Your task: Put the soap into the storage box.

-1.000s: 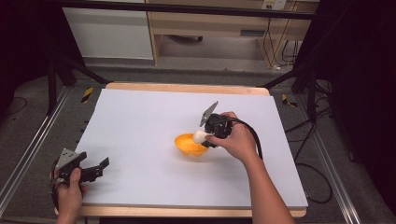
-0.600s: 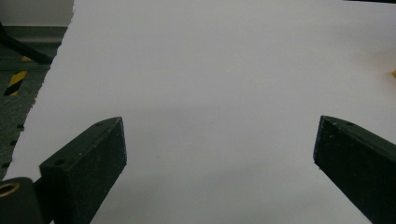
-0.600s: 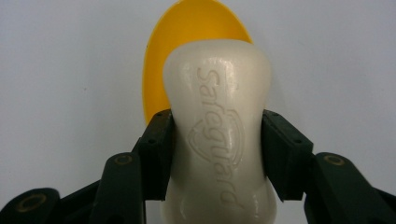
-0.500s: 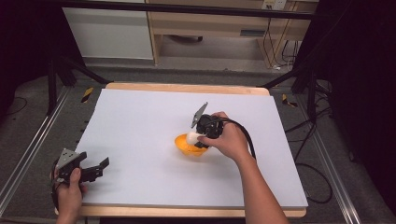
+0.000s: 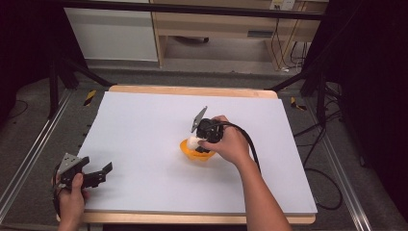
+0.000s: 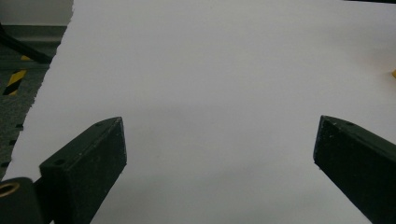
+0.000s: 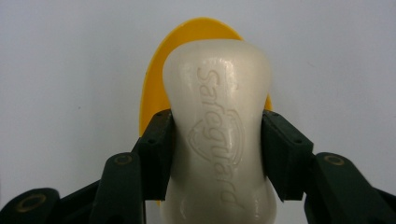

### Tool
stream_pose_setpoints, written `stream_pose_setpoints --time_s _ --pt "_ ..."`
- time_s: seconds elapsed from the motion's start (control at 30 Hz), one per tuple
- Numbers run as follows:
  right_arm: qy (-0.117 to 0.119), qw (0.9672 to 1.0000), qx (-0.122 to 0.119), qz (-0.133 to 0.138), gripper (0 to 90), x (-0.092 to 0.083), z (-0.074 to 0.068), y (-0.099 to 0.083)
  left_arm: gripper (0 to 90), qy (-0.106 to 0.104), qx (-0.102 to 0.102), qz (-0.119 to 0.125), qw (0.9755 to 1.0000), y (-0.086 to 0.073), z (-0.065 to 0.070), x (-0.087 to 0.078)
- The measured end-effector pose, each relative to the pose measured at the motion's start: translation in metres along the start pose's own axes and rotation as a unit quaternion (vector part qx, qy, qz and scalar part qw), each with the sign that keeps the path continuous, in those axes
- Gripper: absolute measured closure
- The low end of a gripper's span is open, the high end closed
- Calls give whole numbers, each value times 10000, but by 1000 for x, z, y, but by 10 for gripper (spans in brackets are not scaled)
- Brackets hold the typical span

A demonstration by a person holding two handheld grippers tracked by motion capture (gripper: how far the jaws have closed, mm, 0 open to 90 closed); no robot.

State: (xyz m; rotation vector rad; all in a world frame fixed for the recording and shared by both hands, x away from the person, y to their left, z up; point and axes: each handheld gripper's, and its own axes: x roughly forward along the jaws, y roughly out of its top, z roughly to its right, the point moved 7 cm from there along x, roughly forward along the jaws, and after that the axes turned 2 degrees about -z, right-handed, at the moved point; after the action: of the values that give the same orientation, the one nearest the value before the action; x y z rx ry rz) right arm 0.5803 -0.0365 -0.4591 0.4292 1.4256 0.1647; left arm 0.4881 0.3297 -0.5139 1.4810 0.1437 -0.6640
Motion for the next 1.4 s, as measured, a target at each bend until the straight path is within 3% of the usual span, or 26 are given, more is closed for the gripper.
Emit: stream_pose_setpoints --time_s 0.53,0.6,0.63,0.73,0.77,0.9,0.97,1.4 --pt "51 9999 -101 -62 488 10 -1 2 20 -2 -4 3 10000 0 0 0" --pt "10 10000 -65 -70 473 11 -1 2 20 -4 3 2 10000 0 0 0" --pt "-63 9999 18 150 402 7 1 3 20 -4 4 4 10000 0 0 0" --pt "-212 9995 51 223 363 2 4 3 20 2 -6 3 10000 0 0 0" --pt "-229 9997 19 68 354 1 3 1 21 2 0 -4 10000 0 0 0" --pt "-188 9998 72 25 342 -1 1 -4 20 1 4 -4 10000 0 0 0" --pt "-161 9996 158 161 342 -3 1 -9 20 4 10 -2 10000 0 0 0" --pt "-268 9979 432 394 329 -21 1 -34 20 -1 8 -9 10000 0 0 0"
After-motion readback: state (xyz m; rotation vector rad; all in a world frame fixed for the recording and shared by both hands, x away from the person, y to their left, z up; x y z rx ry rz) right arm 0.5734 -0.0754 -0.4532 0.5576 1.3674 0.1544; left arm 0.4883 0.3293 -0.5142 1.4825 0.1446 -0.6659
